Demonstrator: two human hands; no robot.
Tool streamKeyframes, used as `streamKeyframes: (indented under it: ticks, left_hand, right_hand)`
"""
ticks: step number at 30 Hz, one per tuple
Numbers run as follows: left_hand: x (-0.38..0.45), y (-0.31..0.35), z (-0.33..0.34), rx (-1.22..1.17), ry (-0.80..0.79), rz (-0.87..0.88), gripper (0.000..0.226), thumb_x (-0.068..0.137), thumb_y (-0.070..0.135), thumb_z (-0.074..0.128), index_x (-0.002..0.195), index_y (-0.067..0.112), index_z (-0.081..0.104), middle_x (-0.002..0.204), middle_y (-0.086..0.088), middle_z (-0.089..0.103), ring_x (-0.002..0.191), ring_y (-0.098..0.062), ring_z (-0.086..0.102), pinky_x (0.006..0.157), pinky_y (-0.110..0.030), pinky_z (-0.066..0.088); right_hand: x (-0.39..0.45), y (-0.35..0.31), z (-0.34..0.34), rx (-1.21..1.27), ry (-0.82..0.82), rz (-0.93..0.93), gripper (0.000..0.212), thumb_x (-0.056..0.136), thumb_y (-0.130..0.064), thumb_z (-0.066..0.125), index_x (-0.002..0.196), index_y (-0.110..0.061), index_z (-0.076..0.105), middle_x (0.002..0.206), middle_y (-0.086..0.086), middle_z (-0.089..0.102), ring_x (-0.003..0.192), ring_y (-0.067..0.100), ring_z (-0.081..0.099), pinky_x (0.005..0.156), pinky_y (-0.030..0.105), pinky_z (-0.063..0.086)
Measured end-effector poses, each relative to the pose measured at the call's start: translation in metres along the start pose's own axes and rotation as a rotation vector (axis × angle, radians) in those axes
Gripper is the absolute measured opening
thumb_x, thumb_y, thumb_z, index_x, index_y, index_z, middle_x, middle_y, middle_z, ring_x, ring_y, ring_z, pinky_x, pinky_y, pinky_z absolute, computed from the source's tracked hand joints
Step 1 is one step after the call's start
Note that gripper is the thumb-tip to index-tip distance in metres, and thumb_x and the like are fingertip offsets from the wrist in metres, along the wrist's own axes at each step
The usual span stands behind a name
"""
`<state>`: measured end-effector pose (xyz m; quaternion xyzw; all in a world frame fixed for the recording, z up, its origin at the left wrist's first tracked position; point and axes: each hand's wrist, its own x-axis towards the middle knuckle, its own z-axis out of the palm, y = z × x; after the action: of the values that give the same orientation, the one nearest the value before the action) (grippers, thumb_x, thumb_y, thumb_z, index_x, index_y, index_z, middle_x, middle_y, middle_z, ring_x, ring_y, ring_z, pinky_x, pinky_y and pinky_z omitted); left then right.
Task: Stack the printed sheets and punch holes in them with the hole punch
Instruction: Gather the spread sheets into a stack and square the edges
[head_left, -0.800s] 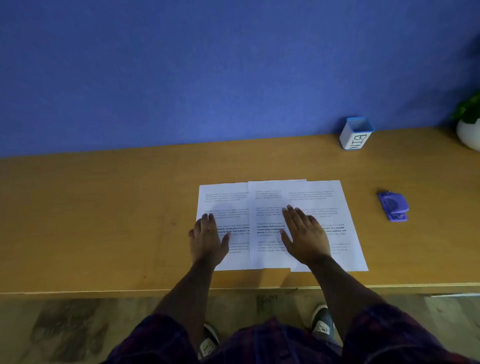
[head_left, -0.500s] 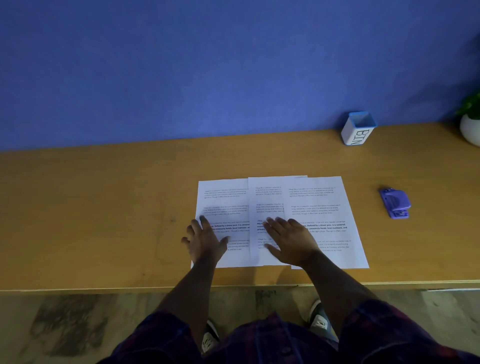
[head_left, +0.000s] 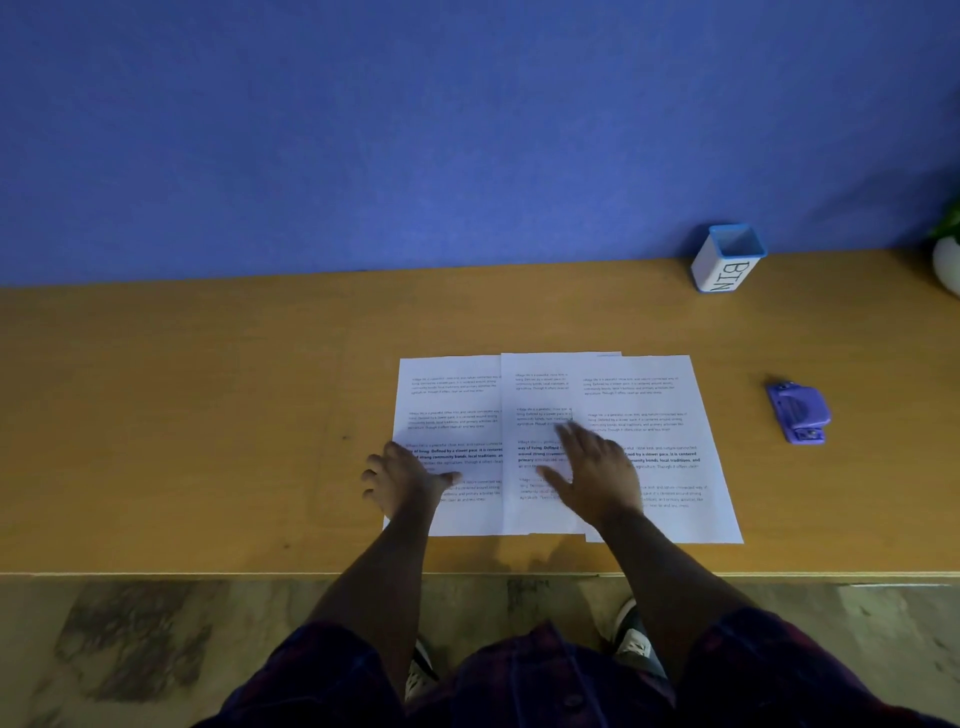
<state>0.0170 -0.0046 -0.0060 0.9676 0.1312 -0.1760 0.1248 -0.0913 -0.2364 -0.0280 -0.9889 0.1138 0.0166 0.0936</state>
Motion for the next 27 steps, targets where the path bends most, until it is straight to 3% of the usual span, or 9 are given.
streamKeyframes:
  ticks: [3,6,12,16,20,23,27]
  left_hand:
    - [0.005,0.000,0.000,-0.014,-0.023,-0.018,0.114,0.053,0.061,0.093,0.138,0.006,0.038,0.139,-0.020,0.050,0.130,-0.042,0.048,0.102,-0.055,0.046]
    - [0.009,0.002,0.002,-0.056,-0.051,-0.028,0.114,0.054,0.057,0.095,0.138,0.007,0.037,0.142,-0.018,0.051,0.132,-0.041,0.047,0.102,-0.056,0.046]
    - [0.009,0.001,0.004,-0.058,-0.028,0.012,0.111,0.057,0.056,0.093,0.140,0.009,0.037,0.142,-0.015,0.051,0.131,-0.038,0.049,0.104,-0.054,0.044]
    - [0.008,0.000,0.006,-0.041,-0.014,0.031,0.111,0.058,0.058,0.092,0.143,0.010,0.036,0.143,-0.016,0.045,0.133,-0.038,0.045,0.105,-0.056,0.043]
    - [0.006,0.002,0.003,-0.017,-0.007,0.036,0.109,0.057,0.056,0.093,0.140,0.011,0.038,0.143,-0.019,0.041,0.131,-0.042,0.044,0.103,-0.058,0.045]
    - [0.005,0.003,0.002,0.009,0.018,0.031,0.110,0.053,0.056,0.094,0.136,0.012,0.037,0.137,-0.019,0.048,0.125,-0.042,0.050,0.101,-0.059,0.047]
    - [0.006,0.004,0.002,0.030,0.012,0.024,0.112,0.053,0.058,0.094,0.137,0.013,0.035,0.137,-0.019,0.051,0.126,-0.043,0.053,0.102,-0.061,0.044]
  right_hand:
    - [-0.003,0.005,0.000,0.005,0.047,0.272,0.079,0.099,-0.067,0.034,0.158,-0.015,0.029,0.165,0.015,0.031,0.148,0.034,0.039,0.120,0.048,0.036]
    - [-0.008,0.005,0.001,-0.010,0.074,0.377,0.081,0.097,-0.068,0.035,0.158,-0.016,0.031,0.164,0.020,0.031,0.136,0.041,0.053,0.112,0.049,0.044]
    - [-0.006,-0.002,-0.001,-0.033,0.038,0.370,0.078,0.092,-0.067,0.051,0.151,-0.017,0.043,0.163,0.018,0.034,0.131,0.040,0.058,0.104,0.047,0.051]
    - [-0.003,-0.010,-0.007,-0.038,-0.023,0.370,0.070,0.093,-0.067,0.048,0.146,-0.020,0.045,0.164,0.013,0.035,0.134,0.035,0.056,0.107,0.046,0.048]
    - [0.001,-0.008,-0.017,0.021,0.028,0.373,0.059,0.093,-0.058,0.058,0.134,-0.016,0.058,0.147,0.009,0.055,0.116,0.032,0.067,0.100,0.045,0.052]
    - [0.002,0.008,-0.022,0.066,0.060,0.544,0.062,0.091,-0.056,0.062,0.133,-0.012,0.057,0.135,0.012,0.059,0.113,0.033,0.064,0.098,0.045,0.051]
    - [-0.002,0.035,-0.022,0.111,0.079,0.905,0.078,0.080,-0.061,0.073,0.129,-0.003,0.053,0.128,0.021,0.058,0.116,0.040,0.056,0.097,0.046,0.045]
